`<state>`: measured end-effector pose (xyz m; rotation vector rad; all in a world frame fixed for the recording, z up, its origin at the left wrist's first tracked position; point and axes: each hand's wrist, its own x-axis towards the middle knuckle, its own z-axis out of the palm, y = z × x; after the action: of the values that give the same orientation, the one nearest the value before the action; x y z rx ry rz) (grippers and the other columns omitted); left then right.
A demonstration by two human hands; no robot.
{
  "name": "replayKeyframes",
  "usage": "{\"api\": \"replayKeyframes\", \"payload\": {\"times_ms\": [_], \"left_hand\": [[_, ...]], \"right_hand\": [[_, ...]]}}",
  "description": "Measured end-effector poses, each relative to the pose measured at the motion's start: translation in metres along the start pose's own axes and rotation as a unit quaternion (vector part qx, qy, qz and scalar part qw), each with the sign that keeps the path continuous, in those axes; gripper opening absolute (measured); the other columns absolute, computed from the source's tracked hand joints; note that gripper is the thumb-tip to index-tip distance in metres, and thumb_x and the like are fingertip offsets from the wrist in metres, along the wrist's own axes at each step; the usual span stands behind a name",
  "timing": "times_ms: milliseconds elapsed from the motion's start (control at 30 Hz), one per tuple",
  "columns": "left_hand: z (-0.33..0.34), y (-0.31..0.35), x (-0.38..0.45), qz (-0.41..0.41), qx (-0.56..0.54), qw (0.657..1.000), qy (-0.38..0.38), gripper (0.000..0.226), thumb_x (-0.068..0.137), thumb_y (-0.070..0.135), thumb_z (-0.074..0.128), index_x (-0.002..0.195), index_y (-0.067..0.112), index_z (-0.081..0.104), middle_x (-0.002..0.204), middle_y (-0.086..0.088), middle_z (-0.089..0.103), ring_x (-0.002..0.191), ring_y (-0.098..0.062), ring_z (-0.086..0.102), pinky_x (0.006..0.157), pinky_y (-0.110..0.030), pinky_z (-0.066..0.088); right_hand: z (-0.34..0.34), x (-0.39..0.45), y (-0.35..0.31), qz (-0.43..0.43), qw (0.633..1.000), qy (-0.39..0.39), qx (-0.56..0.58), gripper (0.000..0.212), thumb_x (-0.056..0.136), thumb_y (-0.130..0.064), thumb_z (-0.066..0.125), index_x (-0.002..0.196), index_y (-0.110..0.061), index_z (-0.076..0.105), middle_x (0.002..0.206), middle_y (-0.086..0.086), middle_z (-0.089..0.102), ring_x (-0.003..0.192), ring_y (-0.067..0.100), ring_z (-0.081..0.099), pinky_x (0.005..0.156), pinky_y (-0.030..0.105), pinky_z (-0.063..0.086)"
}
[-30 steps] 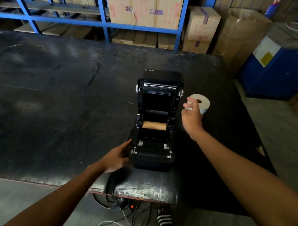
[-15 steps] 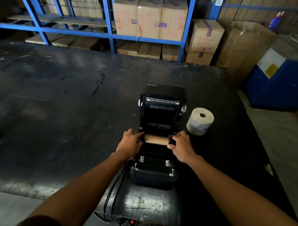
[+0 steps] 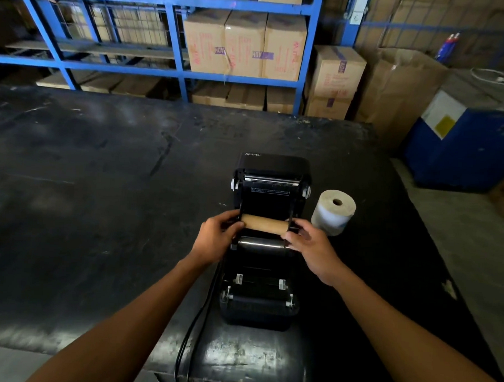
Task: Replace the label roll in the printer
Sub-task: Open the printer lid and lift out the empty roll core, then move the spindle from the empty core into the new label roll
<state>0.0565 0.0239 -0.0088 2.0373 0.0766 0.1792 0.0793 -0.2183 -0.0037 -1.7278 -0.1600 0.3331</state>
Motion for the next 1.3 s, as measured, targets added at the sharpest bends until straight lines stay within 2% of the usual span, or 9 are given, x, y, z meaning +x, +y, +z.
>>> {"api": "replayKeyframes", "payload": {"times_ms": [233, 367, 533, 700, 867, 967, 1067, 1167, 1300], "left_hand": [[-0.004, 0.021, -0.014, 0.027, -0.024, 0.999, -0.029, 0.038, 0.093, 0.026, 0.067, 0.126, 0.01, 0.067, 0.096, -0.001, 0.074, 0.077, 0.001, 0.064, 0.078, -0.021, 0.055], [0.008, 0.022, -0.03, 0.019, -0.039, 0.998, -0.039, 0.038, 0.092, 0.031, 0.067, 0.124, 0.011, 0.068, 0.083, 0.006, 0.071, 0.065, 0.008, 0.061, 0.064, -0.009, 0.048], [0.019, 0.027, -0.044, -0.013, -0.1, 0.992, -0.072, 0.013, 0.091, 0.036, 0.067, 0.104, 0.034, 0.068, 0.093, -0.01, 0.076, 0.083, -0.027, 0.072, 0.076, -0.043, 0.059], [0.04, 0.043, -0.041, -0.036, -0.172, 0.98, -0.089, 0.011, 0.092, 0.032, 0.067, 0.103, 0.03, 0.069, 0.091, 0.0, 0.074, 0.08, -0.012, 0.07, 0.077, -0.034, 0.06], [0.075, 0.067, -0.033, -0.107, -0.24, 0.965, 0.002, 0.025, 0.094, 0.033, 0.063, 0.108, 0.013, 0.068, 0.1, -0.01, 0.074, 0.089, -0.026, 0.072, 0.079, -0.036, 0.062], [0.11, 0.078, -0.039, -0.118, -0.109, 0.986, 0.048, 0.039, 0.088, 0.038, 0.07, 0.114, 0.009, 0.065, 0.094, -0.01, 0.075, 0.081, -0.023, 0.072, 0.079, -0.043, 0.061], [0.158, 0.078, -0.067, -0.048, 0.066, 0.997, -0.014, 0.051, 0.085, 0.039, 0.072, 0.126, 0.018, 0.051, 0.089, -0.007, 0.073, 0.081, -0.024, 0.07, 0.076, -0.035, 0.056], [0.209, 0.065, -0.098, -0.001, 0.207, 0.969, -0.134, 0.044, 0.088, 0.044, 0.063, 0.123, 0.025, 0.044, 0.108, -0.012, 0.068, 0.096, -0.036, 0.067, 0.079, -0.042, 0.055], [0.245, 0.044, -0.108, -0.069, 0.312, 0.928, -0.191, 0.042, 0.092, 0.045, 0.056, 0.126, 0.022, 0.046, 0.12, -0.016, 0.062, 0.107, -0.041, 0.063, 0.086, -0.047, 0.052]], "right_hand": [[0.011, -0.034, -0.023, -0.02, 0.99, 0.093, 0.107, 0.039, 0.095, -0.015, 0.056, 0.13, -0.031, 0.05, 0.106, -0.003, 0.071, 0.091, 0.015, 0.069, 0.082, 0.031, 0.05], [0.021, -0.052, -0.019, -0.011, 0.968, 0.203, 0.145, 0.025, 0.093, -0.015, 0.059, 0.111, -0.033, 0.06, 0.098, -0.006, 0.073, 0.088, 0.014, 0.071, 0.086, 0.036, 0.049], [0.008, -0.067, -0.01, 0.066, 0.932, 0.163, 0.316, 0.024, 0.091, -0.01, 0.06, 0.109, -0.025, 0.062, 0.116, 0.007, 0.069, 0.103, 0.027, 0.069, 0.092, 0.036, 0.044], [-0.021, -0.067, -0.007, 0.074, 0.925, 0.14, 0.346, 0.022, 0.093, -0.01, 0.056, 0.111, -0.022, 0.061, 0.117, 0.009, 0.068, 0.101, 0.026, 0.069, 0.091, 0.034, 0.045], [-0.078, -0.067, -0.002, 0.088, 0.908, 0.162, 0.377, 0.019, 0.093, -0.014, 0.057, 0.109, -0.023, 0.063, 0.116, 0.007, 0.068, 0.101, 0.023, 0.069, 0.087, 0.032, 0.047], [-0.112, -0.068, 0.008, 0.11, 0.898, 0.188, 0.384, 0.018, 0.092, -0.014, 0.059, 0.107, -0.024, 0.063, 0.118, 0.009, 0.066, 0.103, 0.024, 0.067, 0.086, 0.032, 0.047], [-0.14, -0.068, 0.02, 0.123, 0.888, 0.207, 0.391, 0.019, 0.092, -0.016, 0.059, 0.109, -0.022, 0.064, 0.119, 0.011, 0.065, 0.103, 0.023, 0.066, 0.084, 0.031, 0.047], [-0.16, -0.072, 0.034, 0.135, 0.884, 0.211, 0.394, 0.019, 0.093, -0.016, 0.057, 0.11, -0.021, 0.064, 0.119, 0.012, 0.064, 0.102, 0.023, 0.066, 0.084, 0.031, 0.047], [-0.173, -0.076, 0.05, 0.153, 0.884, 0.21, 0.389, 0.016, 0.093, -0.015, 0.058, 0.106, -0.022, 0.065, 0.114, 0.01, 0.065, 0.099, 0.023, 0.067, 0.081, 0.029, 0.048]]}}
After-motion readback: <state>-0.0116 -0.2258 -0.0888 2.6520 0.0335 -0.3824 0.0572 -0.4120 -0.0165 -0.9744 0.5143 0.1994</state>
